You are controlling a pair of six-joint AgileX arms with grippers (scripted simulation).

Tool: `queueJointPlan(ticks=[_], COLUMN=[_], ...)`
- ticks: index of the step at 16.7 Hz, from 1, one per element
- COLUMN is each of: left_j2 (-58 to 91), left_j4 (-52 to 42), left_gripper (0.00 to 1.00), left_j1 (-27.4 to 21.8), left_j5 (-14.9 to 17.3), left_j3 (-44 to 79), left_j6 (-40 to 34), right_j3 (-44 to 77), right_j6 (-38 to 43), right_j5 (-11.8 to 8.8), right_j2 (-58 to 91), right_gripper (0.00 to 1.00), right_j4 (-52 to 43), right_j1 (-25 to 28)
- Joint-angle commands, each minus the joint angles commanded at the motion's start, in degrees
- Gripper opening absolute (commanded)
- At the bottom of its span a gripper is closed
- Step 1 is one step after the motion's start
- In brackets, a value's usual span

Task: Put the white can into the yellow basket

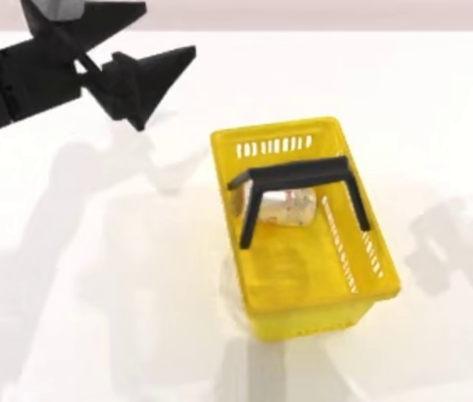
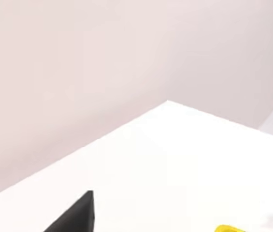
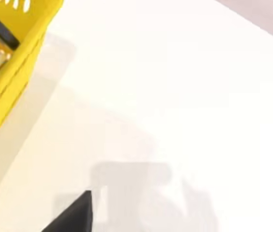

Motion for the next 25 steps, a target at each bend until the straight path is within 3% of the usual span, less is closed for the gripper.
queueJointPlan(ticks=[9,14,18,25], left_j2=[-57.0,-80.7,-89.3,-90.0], left_j4=[-24.2,-33.9,-38.0,-38.3], left_gripper=[1.00,1.00,1.00,1.00], left_j1=[7.7,10.3,11.3,11.4], left_j5=[-29.5,-42.0,-47.5,-47.9], left_j3=[-28.6,-41.6,-47.3,-47.8], left_j6=[0.1,1.9,2.9,3.0], right_j3=[53.9,74.9,82.3,82.5], right_j6=[-24.5,-34.2,-38.1,-38.4], right_j5=[0.2,0.2,0.2,0.2], right_j2=[54.3,75.9,84.0,84.6], right_gripper=[1.00,1.00,1.00,1.00], right_j4=[-35.3,-49.7,-55.7,-55.9], right_j1=[16.0,22.4,24.9,24.9])
